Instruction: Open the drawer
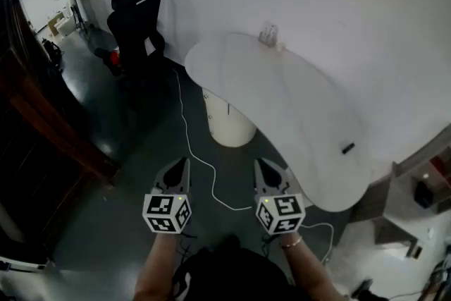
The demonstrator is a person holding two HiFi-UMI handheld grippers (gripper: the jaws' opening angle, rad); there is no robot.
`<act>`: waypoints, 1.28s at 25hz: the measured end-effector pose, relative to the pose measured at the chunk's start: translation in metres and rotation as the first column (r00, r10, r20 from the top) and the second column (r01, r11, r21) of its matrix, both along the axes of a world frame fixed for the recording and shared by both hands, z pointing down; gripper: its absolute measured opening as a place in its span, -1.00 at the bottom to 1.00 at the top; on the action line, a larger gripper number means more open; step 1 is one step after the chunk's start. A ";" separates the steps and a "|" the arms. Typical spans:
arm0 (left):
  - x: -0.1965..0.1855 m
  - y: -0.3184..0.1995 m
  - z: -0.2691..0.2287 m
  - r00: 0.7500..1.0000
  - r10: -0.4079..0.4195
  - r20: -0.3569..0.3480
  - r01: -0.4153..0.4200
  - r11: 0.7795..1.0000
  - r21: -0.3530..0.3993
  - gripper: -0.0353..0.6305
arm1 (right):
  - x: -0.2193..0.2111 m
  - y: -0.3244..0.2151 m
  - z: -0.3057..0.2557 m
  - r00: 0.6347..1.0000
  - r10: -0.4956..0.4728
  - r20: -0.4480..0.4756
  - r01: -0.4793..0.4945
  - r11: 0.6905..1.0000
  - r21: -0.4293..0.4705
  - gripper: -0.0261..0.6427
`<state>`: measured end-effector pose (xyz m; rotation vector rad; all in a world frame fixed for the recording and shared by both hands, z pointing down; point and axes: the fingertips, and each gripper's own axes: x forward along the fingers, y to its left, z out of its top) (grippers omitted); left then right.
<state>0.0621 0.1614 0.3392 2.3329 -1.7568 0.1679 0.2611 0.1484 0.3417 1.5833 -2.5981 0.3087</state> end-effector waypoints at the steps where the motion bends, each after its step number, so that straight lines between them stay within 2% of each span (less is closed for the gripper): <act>1: 0.001 0.000 0.000 1.000 0.002 0.004 -0.002 1.000 0.001 -0.88 | 0.000 0.000 0.000 1.000 0.003 0.014 -0.003 1.000 0.001 -0.91; 4: 0.004 0.000 0.001 1.000 0.003 0.015 -0.003 1.000 -0.001 -0.88 | 0.002 0.002 0.005 0.999 0.020 0.040 -0.020 1.000 -0.009 -0.91; 17: -0.004 -0.031 0.014 1.000 -0.021 0.023 0.022 0.999 -0.028 -0.88 | -0.012 -0.019 0.018 0.999 0.027 0.032 -0.026 0.998 -0.056 -0.91; 23: -0.029 -0.078 0.028 1.000 -0.001 0.025 0.002 0.999 -0.042 -0.88 | -0.043 -0.063 0.024 0.998 0.059 0.025 -0.058 0.997 -0.060 -0.91; 32: -0.095 -0.185 0.039 0.997 0.071 0.031 -0.069 0.996 -0.062 -0.88 | -0.114 -0.162 0.020 0.990 0.141 0.024 -0.139 0.989 -0.049 -0.91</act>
